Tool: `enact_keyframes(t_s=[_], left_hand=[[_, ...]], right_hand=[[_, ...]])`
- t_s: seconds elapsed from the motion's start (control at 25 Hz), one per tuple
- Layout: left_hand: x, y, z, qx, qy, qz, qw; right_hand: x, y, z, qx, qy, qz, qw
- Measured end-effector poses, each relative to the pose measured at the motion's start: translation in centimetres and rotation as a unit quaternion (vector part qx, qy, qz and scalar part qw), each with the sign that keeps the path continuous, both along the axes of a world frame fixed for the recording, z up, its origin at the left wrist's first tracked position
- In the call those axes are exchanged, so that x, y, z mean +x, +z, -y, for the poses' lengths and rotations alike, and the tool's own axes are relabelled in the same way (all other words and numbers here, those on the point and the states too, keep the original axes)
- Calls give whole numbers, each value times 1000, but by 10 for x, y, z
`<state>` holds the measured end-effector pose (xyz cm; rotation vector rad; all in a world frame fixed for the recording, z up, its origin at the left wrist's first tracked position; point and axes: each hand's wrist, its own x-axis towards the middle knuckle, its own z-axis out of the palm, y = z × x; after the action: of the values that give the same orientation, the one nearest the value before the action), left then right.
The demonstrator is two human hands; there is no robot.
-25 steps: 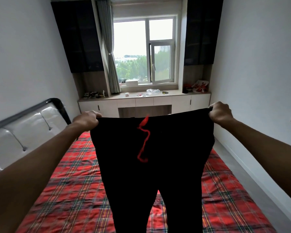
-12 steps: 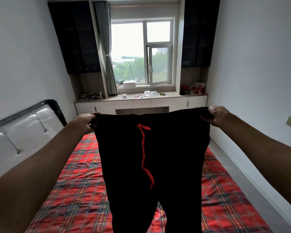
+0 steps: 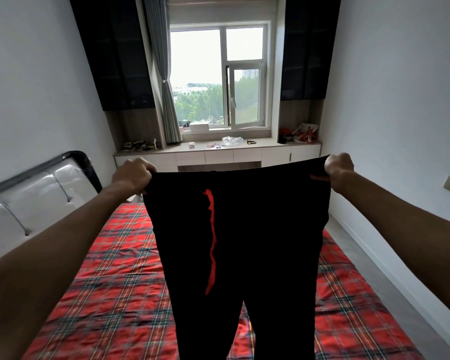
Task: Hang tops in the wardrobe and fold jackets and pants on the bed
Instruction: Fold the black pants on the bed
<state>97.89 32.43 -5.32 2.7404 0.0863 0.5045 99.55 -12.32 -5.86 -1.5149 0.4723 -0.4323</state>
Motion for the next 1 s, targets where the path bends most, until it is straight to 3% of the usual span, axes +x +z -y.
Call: enact_keyframes(t_s=[0.08,0.28,0.36,0.52,0.64,0.72,0.88,1.0], left_hand=[[3,-5,-1,-32,-9,-33,999],[7,-22,-12,-272,-14,22,962],[7,-27,-13,-316,-64,25,946],[7,-48,-2,-126,-97,110,981],[4,-54,8,-140,-32,159,977],[1,-52,17,-86,48,176,979],[-23,-40,32,-100,95,177,975],[-59,-24,36,-3,124,235,964]], right_hand=[[3,-2,0,25,10,13,1000],[-3,-12,4,69,123,70,987],[0,-22,8,6,167,68,984],[2,-53,6,-127,83,87,985],[-1,-59,7,-141,49,110,983],[-5,-54,6,-119,67,120,983],[-20,-42,4,-134,49,136,980],[-56,-33,-4,-182,-17,176,967]])
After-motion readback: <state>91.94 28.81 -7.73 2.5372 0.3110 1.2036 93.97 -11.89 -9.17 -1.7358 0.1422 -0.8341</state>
